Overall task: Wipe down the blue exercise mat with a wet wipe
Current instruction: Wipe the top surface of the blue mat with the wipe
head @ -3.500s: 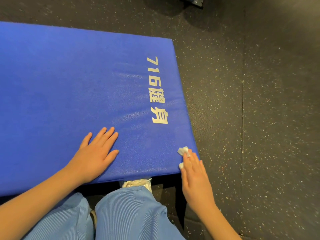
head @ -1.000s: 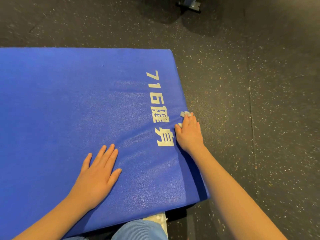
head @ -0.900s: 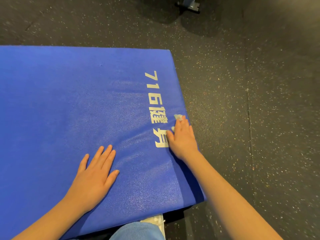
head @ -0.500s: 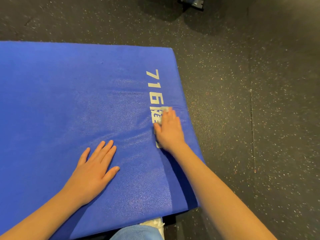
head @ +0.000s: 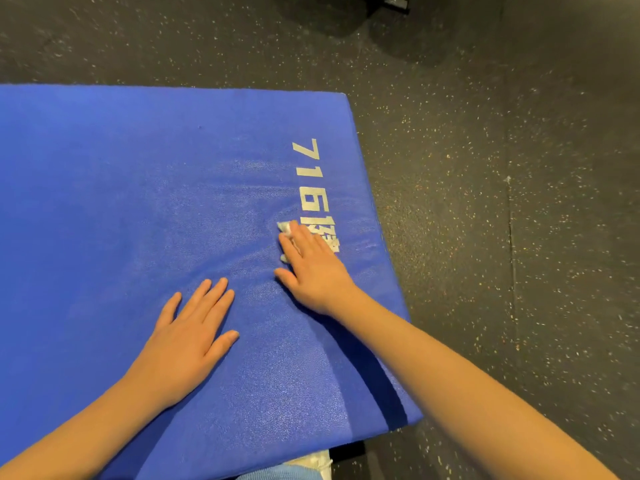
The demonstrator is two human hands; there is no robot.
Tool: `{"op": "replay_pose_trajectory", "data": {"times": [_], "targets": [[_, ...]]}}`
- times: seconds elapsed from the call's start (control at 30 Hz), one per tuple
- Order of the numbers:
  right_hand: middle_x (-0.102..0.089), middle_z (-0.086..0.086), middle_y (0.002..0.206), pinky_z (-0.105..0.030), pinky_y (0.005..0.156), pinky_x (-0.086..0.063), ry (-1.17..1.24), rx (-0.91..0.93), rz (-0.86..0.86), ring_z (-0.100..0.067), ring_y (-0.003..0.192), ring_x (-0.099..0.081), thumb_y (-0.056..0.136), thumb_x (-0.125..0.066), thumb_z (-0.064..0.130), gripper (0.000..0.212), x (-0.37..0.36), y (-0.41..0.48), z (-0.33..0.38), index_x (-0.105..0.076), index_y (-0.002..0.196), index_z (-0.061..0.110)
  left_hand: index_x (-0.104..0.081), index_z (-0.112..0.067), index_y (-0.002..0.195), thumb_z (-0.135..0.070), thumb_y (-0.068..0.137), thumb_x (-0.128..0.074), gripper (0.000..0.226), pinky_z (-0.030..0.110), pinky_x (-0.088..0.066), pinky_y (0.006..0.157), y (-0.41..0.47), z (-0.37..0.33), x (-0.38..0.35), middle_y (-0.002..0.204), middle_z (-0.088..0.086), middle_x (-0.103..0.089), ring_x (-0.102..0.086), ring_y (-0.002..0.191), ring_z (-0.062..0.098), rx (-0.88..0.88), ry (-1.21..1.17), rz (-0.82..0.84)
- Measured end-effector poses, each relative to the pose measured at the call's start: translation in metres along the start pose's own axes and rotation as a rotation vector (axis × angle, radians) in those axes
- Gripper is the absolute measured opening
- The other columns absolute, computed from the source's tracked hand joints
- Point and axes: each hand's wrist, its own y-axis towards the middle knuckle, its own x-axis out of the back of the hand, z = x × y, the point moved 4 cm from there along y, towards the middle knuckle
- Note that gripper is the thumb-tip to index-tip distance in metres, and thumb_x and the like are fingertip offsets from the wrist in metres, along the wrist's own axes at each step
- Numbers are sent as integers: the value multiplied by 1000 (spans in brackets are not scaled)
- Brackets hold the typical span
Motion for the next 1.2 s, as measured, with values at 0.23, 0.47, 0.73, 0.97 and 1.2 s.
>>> {"op": "replay_pose_trajectory", "data": {"times": [0.23, 0.47, 0.73, 0.97, 1.2], "targets": [[-2, -12, 161, -39, 117, -2, 49, -418, -93, -26, 148, -2, 102, -31, 40, 63, 21, 34, -58, -12, 153, 8, -45, -11, 141, -55, 101, -14, 67, 39, -15, 108, 6, 2, 4, 151, 3, -37, -23, 140, 17, -38, 27, 23], [-10, -6, 161, -39, 120, -1, 25, 9, -41, -22, 148, -4, 101, -38, 37, 63, 8, 7, -26, -12, 154, 14, -37, -10, 146, -65, 94, -6, 83, 39, -8, 112, 35, 21, 12, 155, -2, -20, -9, 143, 10, 21, -27, -33], [-13, -9, 160, -42, 119, -6, 162, -390, -201, -25, 147, -6, 94, -29, 45, 70, 15, 24, -73, -17, 152, 8, -35, -9, 148, -69, 91, 0, 89, 54, -22, 112, 45, 34, 11, 156, -2, -15, -7, 145, 13, 61, -26, 41], [-34, -8, 149, -42, 111, -24, 115, -513, -320, -27, 138, -28, 96, -29, 35, 54, 36, 18, -124, -32, 144, 11, -46, -7, 141, -60, 98, -7, 78, 54, -36, 104, 45, 40, 10, 152, 4, -32, -19, 140, 18, 33, 36, 9], [-15, -6, 159, -39, 119, -7, 131, -275, -199, -24, 148, -7, 97, -37, 41, 66, 24, 25, -85, -17, 152, 8, -49, -7, 138, -56, 99, -13, 73, 45, -20, 105, 46, 39, 9, 149, 7, -39, -26, 138, 22, 6, 62, -6]]}}
